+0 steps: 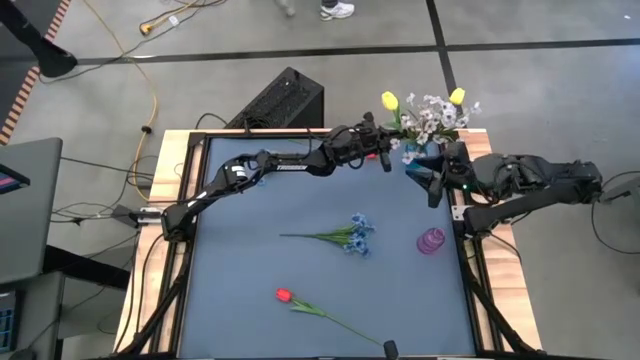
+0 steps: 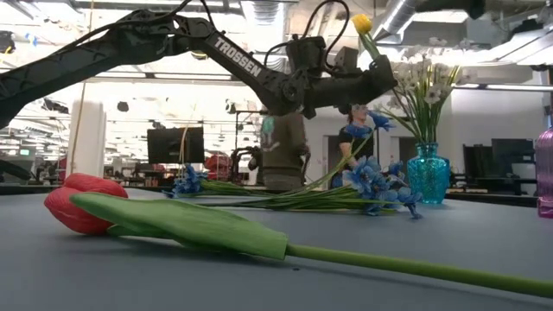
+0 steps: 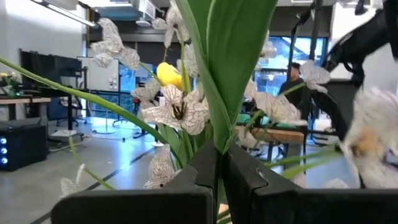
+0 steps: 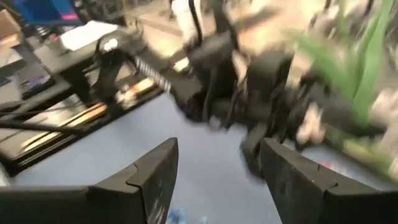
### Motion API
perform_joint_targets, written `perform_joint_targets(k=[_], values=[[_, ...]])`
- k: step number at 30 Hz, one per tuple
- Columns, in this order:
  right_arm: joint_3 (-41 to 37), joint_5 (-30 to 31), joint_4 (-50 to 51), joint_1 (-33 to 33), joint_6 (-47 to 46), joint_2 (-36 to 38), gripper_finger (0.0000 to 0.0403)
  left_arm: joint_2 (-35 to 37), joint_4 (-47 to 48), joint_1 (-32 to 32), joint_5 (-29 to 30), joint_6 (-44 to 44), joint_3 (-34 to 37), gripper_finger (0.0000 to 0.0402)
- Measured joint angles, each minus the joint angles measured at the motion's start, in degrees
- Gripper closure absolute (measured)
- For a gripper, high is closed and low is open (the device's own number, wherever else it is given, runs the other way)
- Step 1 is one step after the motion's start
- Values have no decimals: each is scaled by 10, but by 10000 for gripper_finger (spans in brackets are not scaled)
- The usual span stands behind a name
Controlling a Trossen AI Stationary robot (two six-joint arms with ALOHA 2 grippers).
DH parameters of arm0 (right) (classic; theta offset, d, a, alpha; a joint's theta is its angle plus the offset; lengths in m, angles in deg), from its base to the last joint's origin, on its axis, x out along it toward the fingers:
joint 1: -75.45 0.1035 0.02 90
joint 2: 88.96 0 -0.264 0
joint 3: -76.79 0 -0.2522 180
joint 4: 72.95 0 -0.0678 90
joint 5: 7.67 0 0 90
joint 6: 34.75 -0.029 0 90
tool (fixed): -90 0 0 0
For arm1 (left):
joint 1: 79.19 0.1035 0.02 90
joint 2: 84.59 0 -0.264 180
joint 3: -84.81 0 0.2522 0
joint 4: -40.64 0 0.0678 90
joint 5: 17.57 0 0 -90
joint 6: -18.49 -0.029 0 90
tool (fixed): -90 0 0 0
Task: Sort flowers into vase by color
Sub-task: Put the yellow flower into the blue vase
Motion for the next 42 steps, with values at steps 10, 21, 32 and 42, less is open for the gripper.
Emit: perform_joint_targets(k=[10, 21, 32, 42], values=[[0, 135, -121, -65, 252, -40, 148, 0, 8, -1, -4, -14, 0, 401], [76, 74, -65, -186, 283, -142, 148, 0, 9, -1, -9, -19, 0, 401], [103, -12, -49, -260, 300, -175, 186, 0, 9, -1, -10, -19, 0, 401], [103, -35, -56, -291, 314, -189, 216, 0, 10, -1, -10, -19, 0, 401]])
